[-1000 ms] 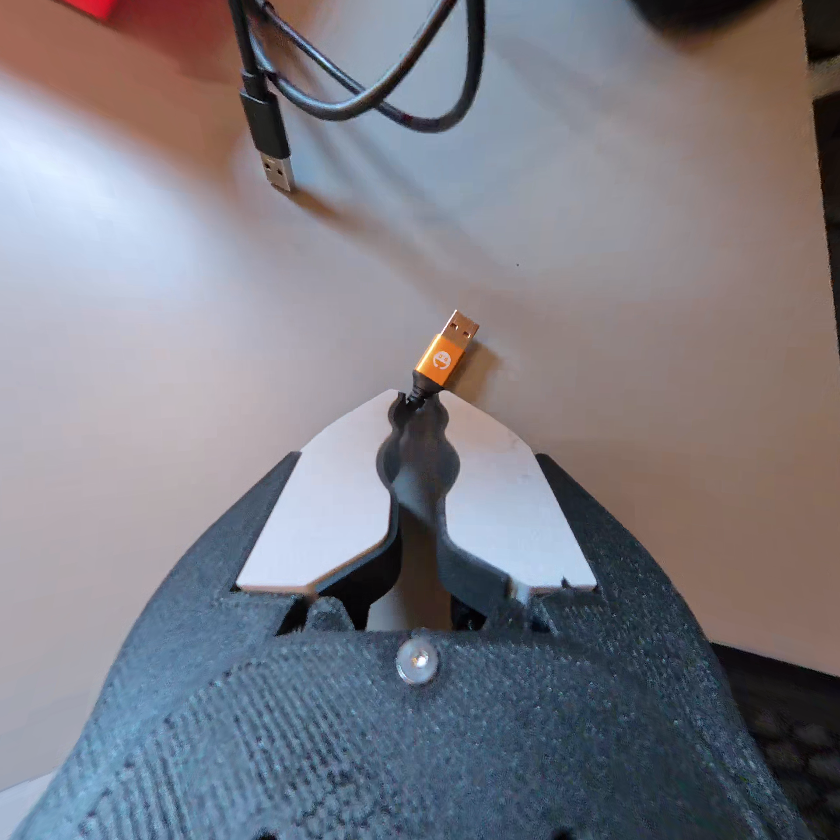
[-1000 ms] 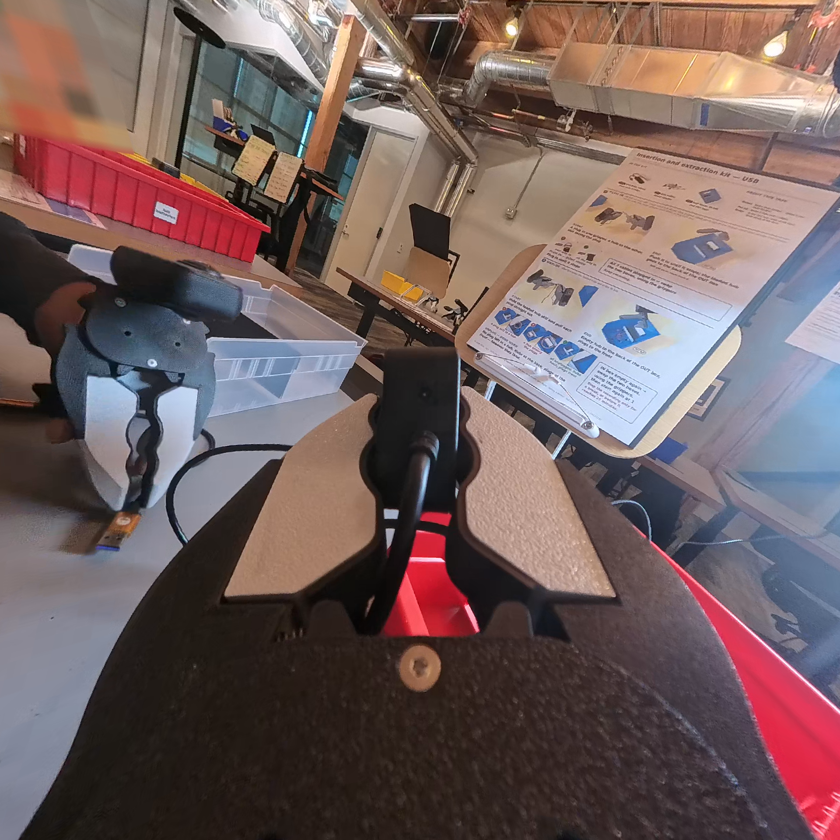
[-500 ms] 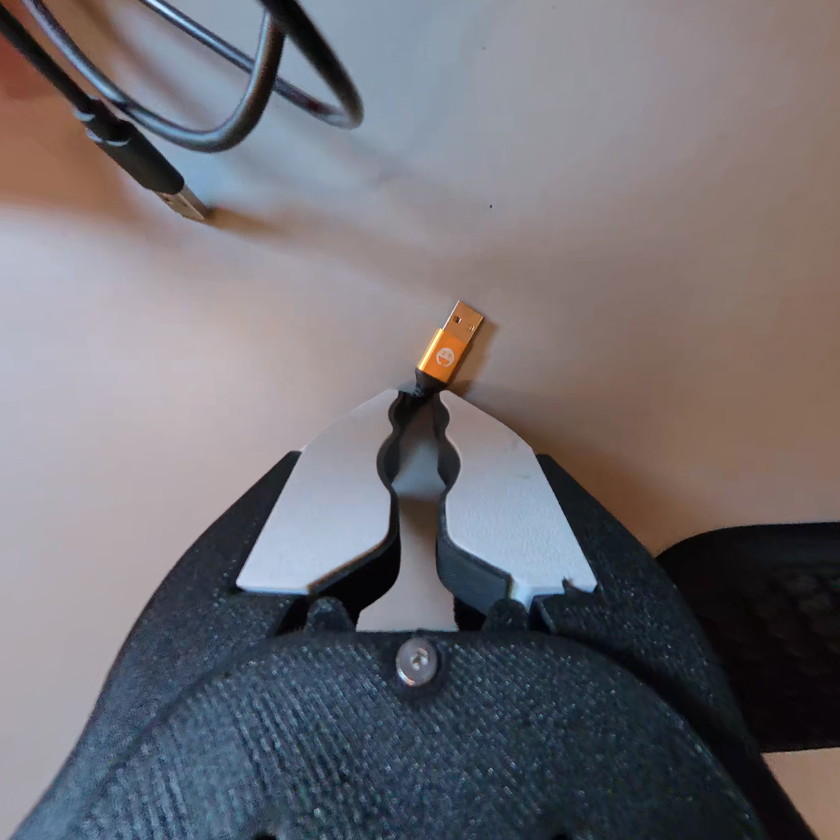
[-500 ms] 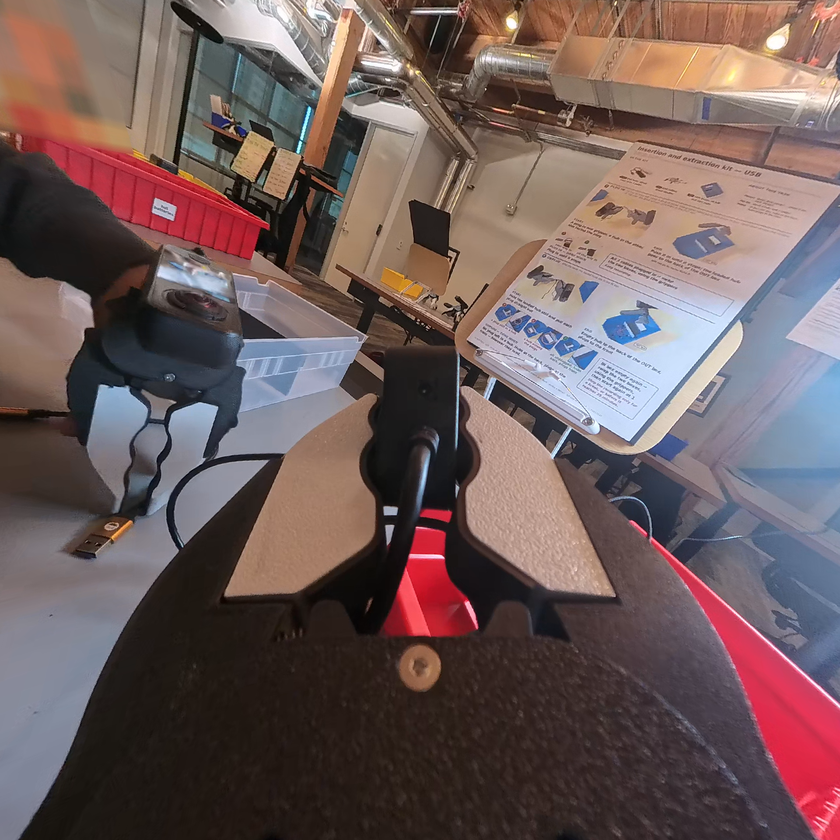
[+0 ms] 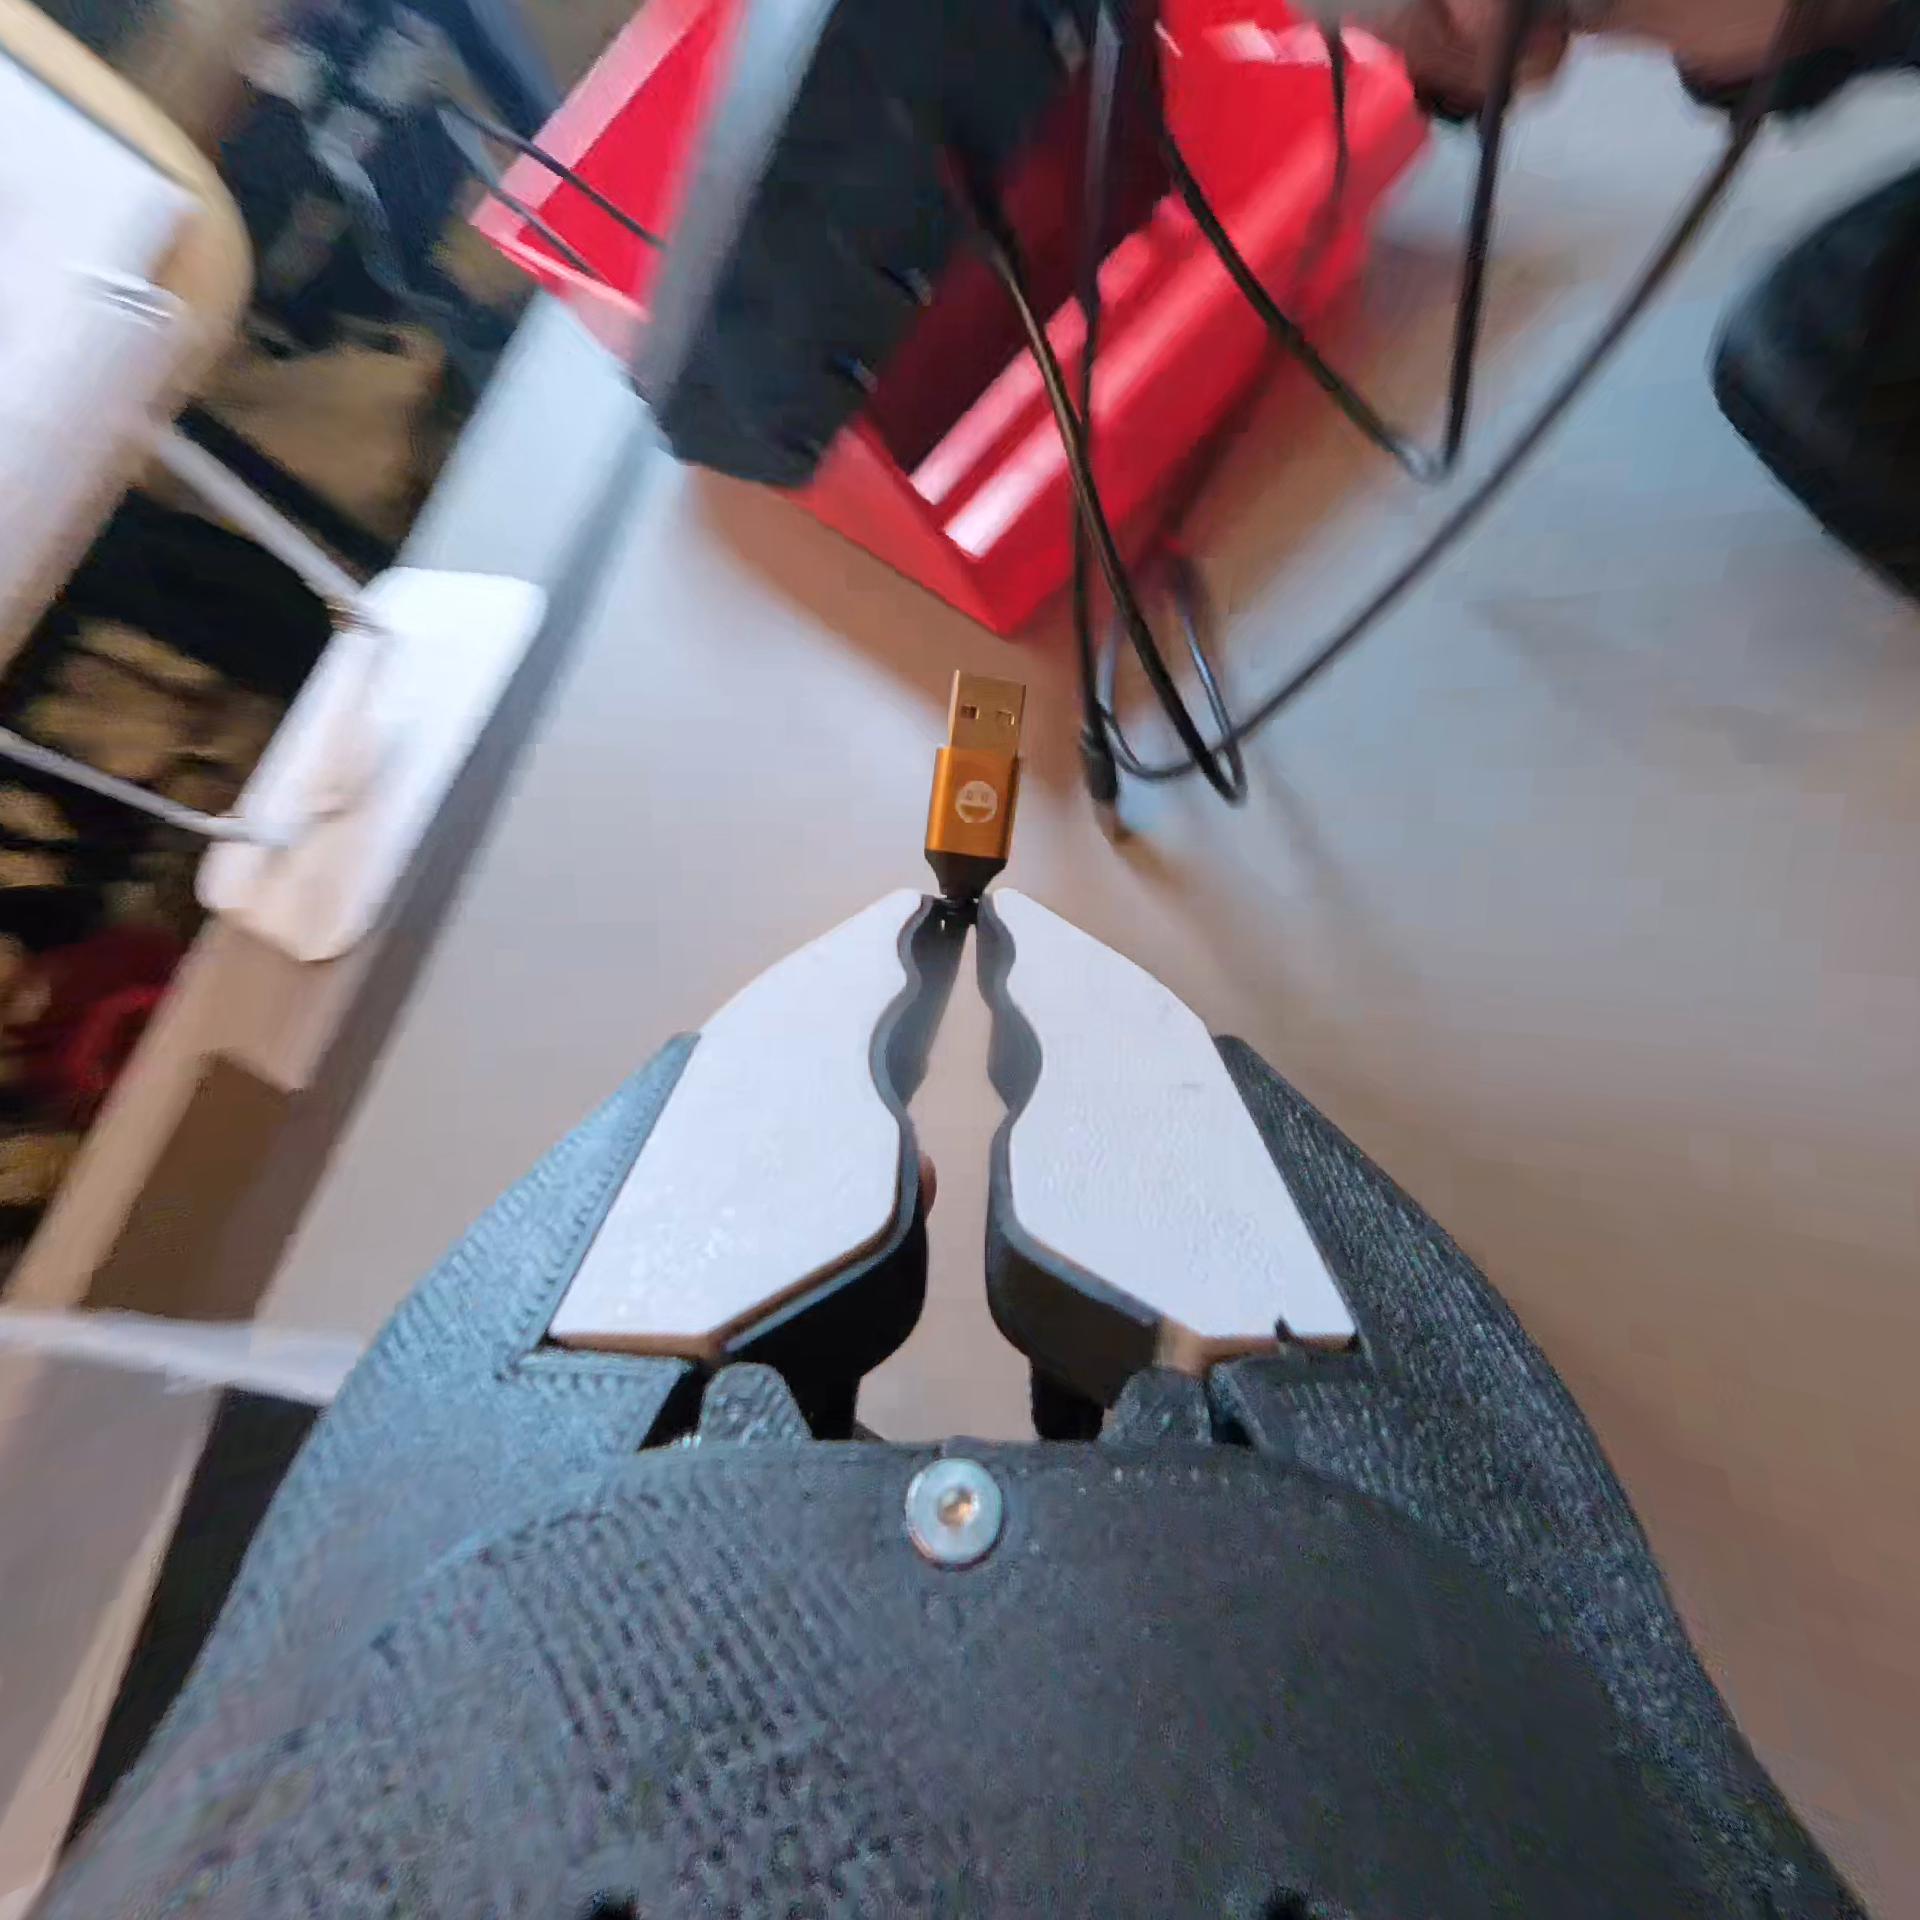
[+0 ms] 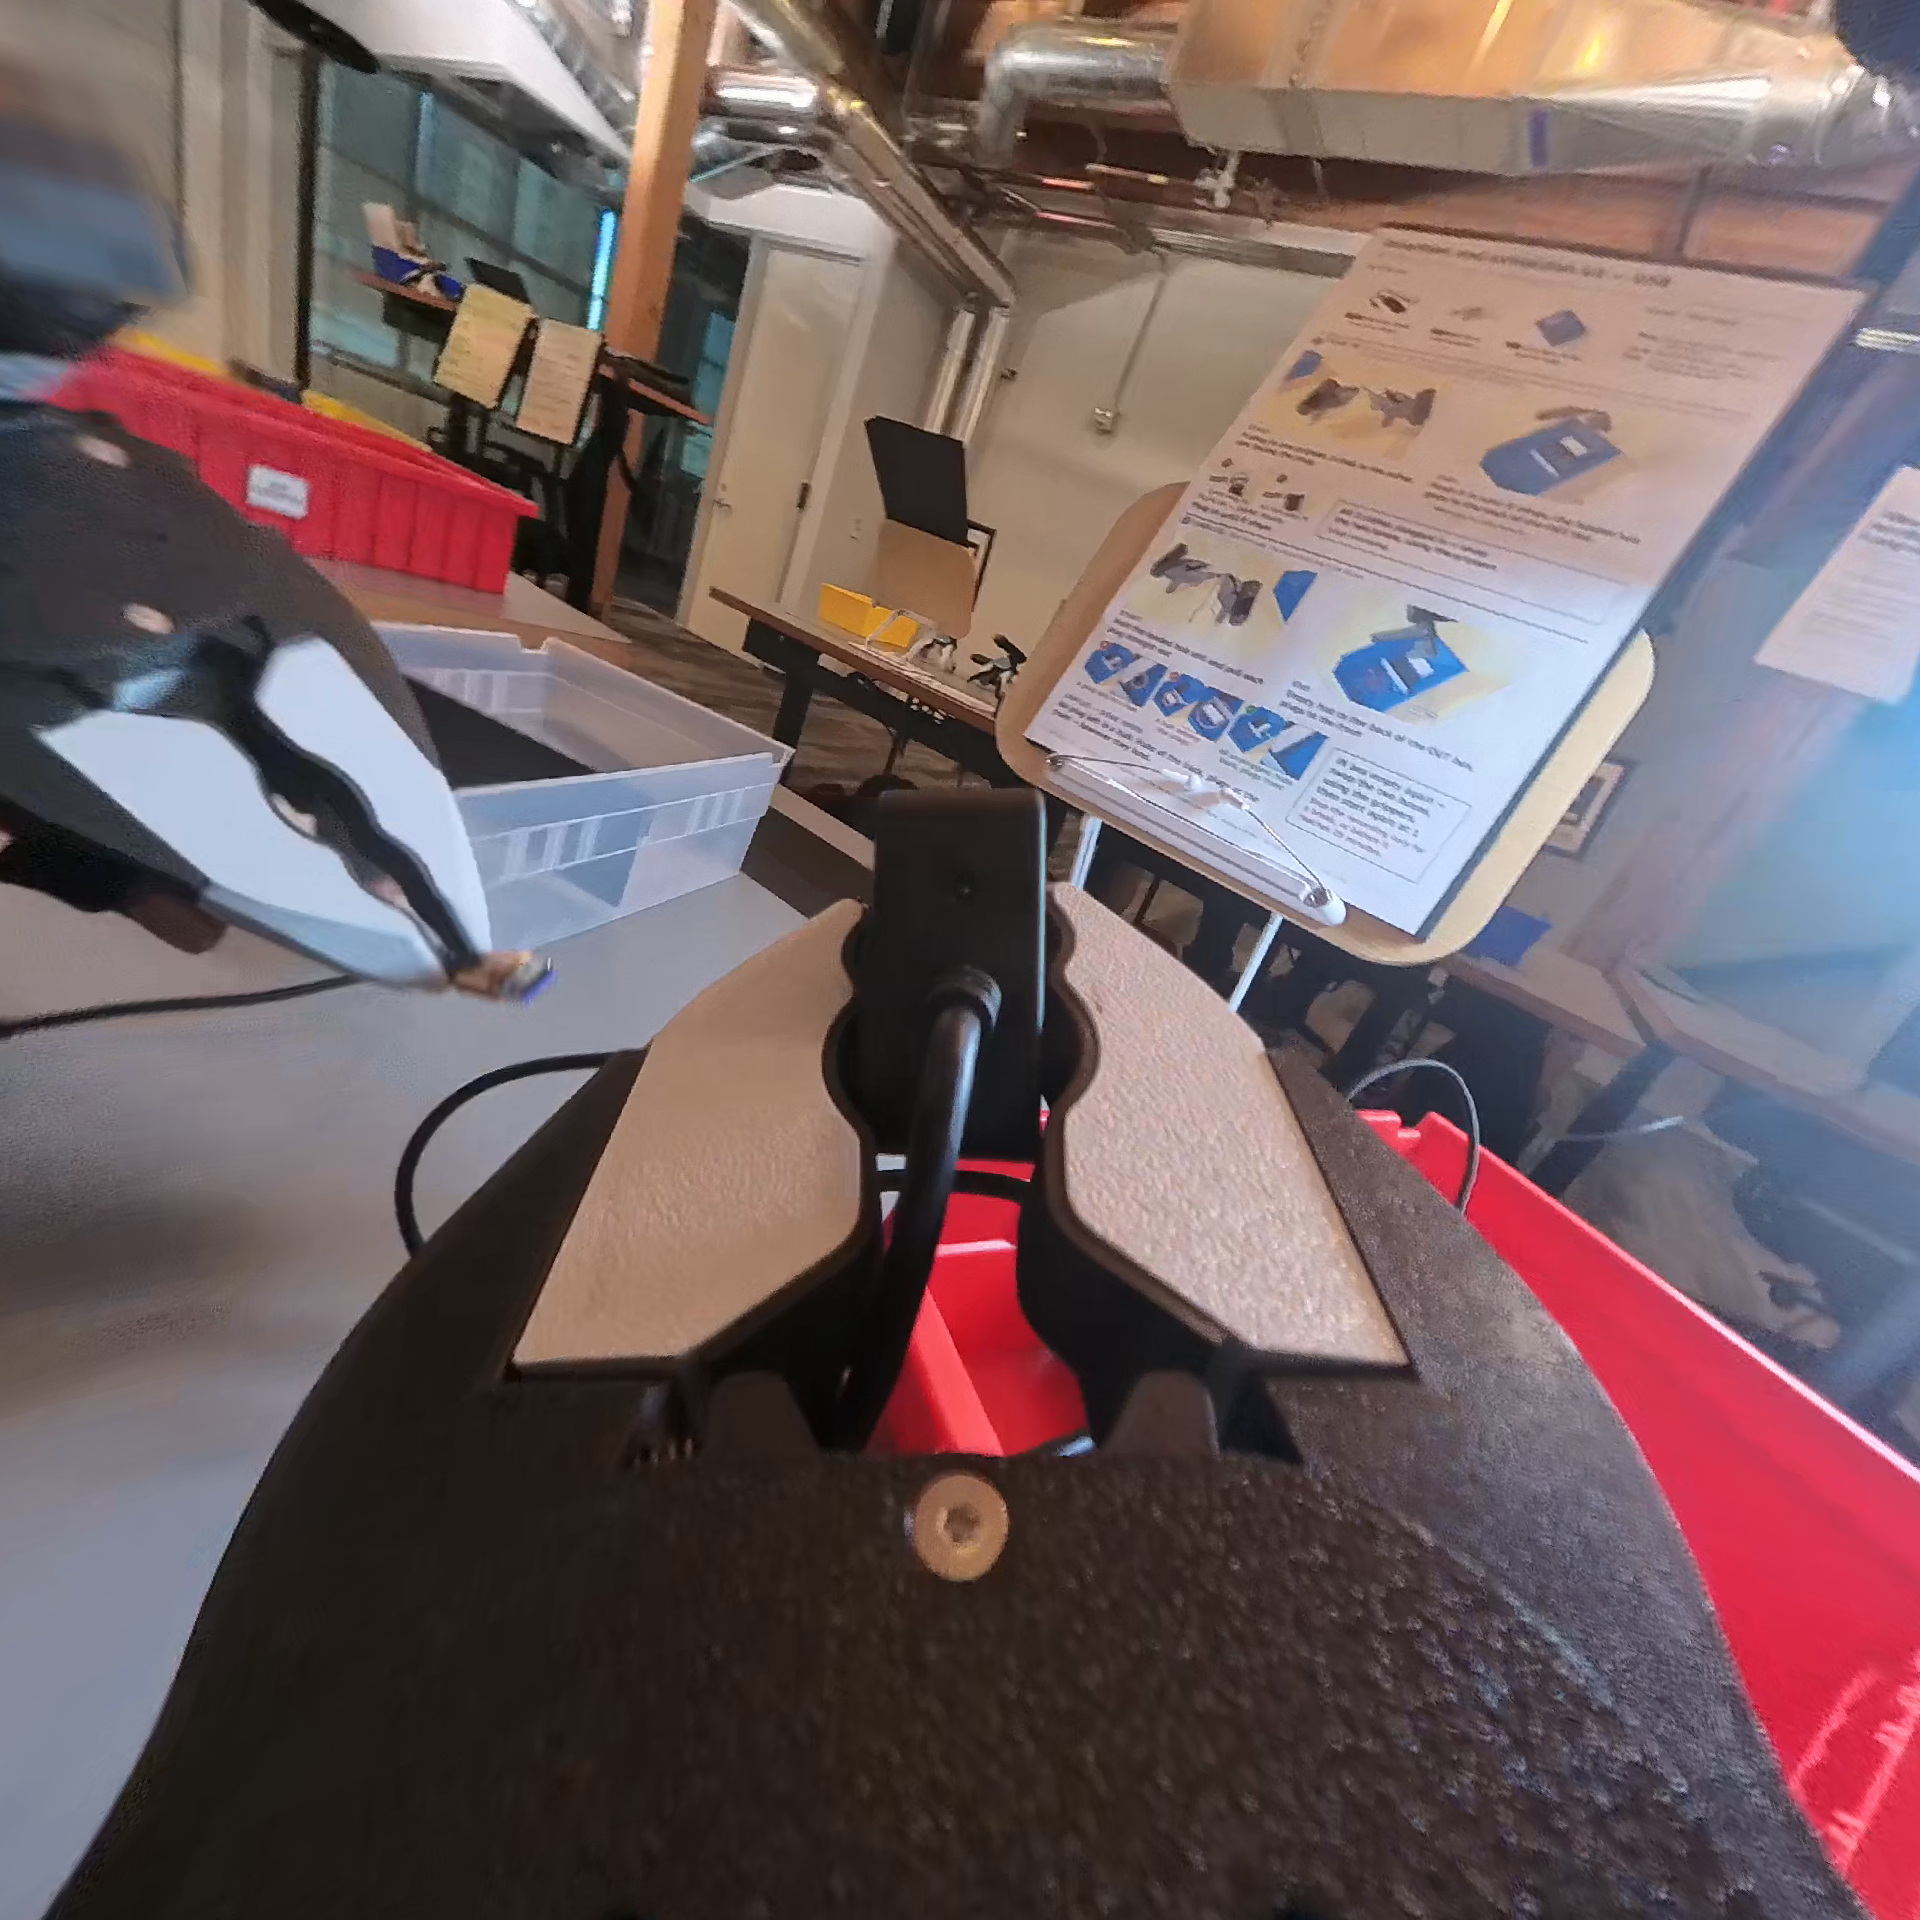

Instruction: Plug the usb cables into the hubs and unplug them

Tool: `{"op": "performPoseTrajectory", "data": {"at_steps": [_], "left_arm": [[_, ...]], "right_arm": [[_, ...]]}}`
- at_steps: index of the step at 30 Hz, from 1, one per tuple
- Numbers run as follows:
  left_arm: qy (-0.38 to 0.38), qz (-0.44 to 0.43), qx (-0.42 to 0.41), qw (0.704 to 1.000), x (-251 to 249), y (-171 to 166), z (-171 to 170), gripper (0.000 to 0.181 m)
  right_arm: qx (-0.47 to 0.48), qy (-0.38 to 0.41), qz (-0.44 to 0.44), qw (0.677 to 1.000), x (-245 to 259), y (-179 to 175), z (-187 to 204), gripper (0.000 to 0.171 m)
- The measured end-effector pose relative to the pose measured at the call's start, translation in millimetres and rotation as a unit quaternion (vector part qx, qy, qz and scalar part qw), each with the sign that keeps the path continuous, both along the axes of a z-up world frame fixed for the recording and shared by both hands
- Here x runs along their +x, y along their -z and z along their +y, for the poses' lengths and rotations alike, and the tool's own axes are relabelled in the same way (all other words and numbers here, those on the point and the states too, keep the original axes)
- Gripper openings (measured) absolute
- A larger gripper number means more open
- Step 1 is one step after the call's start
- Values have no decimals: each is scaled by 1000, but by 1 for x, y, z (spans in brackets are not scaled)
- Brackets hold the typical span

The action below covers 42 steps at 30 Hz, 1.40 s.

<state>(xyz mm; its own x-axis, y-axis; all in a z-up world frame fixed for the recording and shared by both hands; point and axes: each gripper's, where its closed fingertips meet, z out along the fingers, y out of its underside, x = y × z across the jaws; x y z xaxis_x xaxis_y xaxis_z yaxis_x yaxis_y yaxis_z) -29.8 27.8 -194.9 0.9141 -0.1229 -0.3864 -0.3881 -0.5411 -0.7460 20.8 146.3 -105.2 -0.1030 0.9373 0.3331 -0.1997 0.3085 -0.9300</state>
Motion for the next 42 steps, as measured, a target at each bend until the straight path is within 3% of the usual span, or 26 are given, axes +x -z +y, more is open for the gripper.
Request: {"op": "performPoseTrajectory", "data": {"at_steps": [4,8,15,22,30,37,42], "left_arm": [[-66,30,71,995,3,-31,8,7],[-67,16,72,995,20,-37,23,7],[-77,-4,33,996,18,-21,41,7],[-113,-44,-19,992,-3,10,32,7],[-152,-62,-100,981,-24,31,24,7],[-166,-101,-150,969,-40,32,21,7],[-159,-146,-125,968,-45,18,28,7]], "right_arm": [[-76,17,15,997,-2,-4,7,27],[-117,18,15,993,-4,-3,7,26],[-99,11,-46,994,-31,15,-18,27],[-64,-8,-125,990,-61,44,-54,27],[-84,-9,-232,969,-90,64,-58,27],[-79,-12,-273,959,-113,66,-60,27],[-56,13,-256,965,-119,61,-53,27]]}}
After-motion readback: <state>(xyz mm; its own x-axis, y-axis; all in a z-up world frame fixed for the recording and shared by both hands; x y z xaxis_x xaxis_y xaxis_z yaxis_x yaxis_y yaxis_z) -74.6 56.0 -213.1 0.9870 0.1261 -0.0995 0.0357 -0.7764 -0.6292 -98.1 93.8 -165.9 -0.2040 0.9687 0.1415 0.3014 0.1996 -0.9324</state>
